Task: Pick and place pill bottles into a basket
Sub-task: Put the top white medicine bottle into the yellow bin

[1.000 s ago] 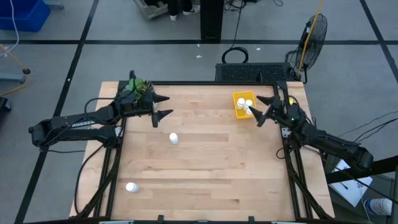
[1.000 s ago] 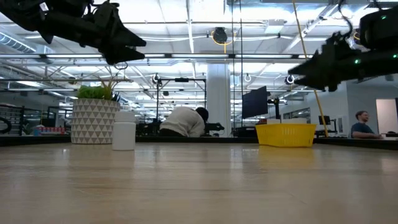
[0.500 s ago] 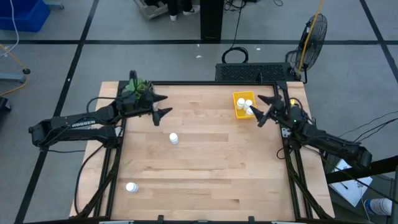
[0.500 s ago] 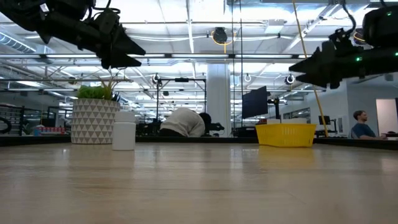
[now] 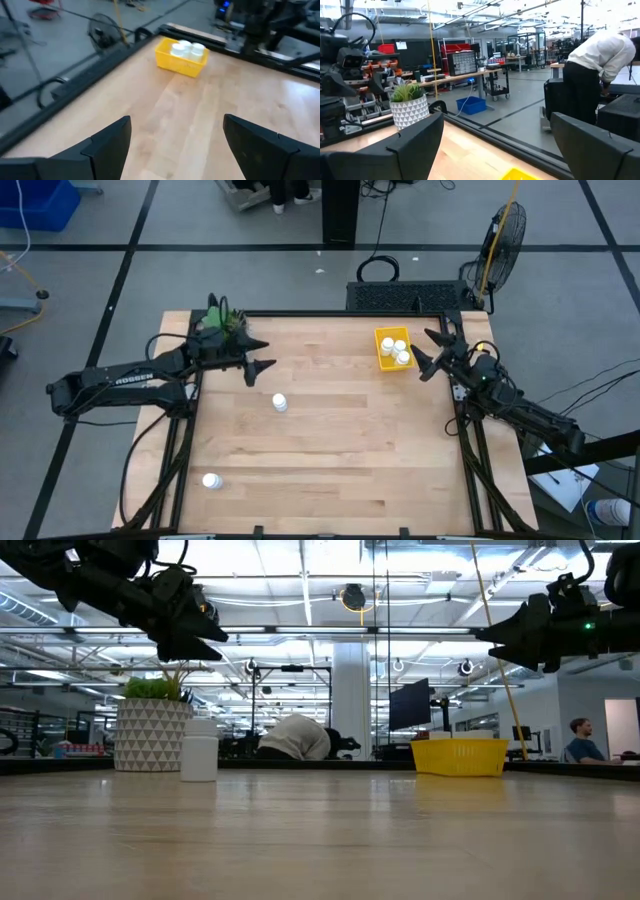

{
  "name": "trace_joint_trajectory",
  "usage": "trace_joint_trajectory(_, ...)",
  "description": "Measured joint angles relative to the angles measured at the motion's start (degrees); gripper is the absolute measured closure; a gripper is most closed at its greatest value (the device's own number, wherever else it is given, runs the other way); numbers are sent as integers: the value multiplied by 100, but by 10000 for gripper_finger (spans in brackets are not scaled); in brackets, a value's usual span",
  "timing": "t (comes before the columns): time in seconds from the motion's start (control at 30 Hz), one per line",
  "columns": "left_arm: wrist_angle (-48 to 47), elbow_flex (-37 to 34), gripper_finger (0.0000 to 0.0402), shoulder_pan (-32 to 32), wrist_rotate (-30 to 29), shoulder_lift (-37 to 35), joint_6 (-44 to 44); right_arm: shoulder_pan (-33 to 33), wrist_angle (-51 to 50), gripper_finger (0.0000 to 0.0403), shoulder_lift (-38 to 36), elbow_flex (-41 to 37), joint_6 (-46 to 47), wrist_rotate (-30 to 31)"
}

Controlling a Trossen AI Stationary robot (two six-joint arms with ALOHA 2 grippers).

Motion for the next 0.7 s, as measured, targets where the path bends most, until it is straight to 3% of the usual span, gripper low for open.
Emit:
trace_joint_trajectory(0.13,-206,0,81,-21,506,0,-133,0,9,42,0,0,61,-3)
trace_joint_trajectory(0.27,-603,0,91,-219,528,0,-105,0,13,42,0,-2,69,1)
trace_joint_trajectory(0.5,-1188,0,119,-1037,-505,96,-115,0,13,42,0,-4,74,1)
trace_joint_trajectory(0.7,-1405,400,138,-1700,-694,840,-139,0,15,41,0,-4,74,3)
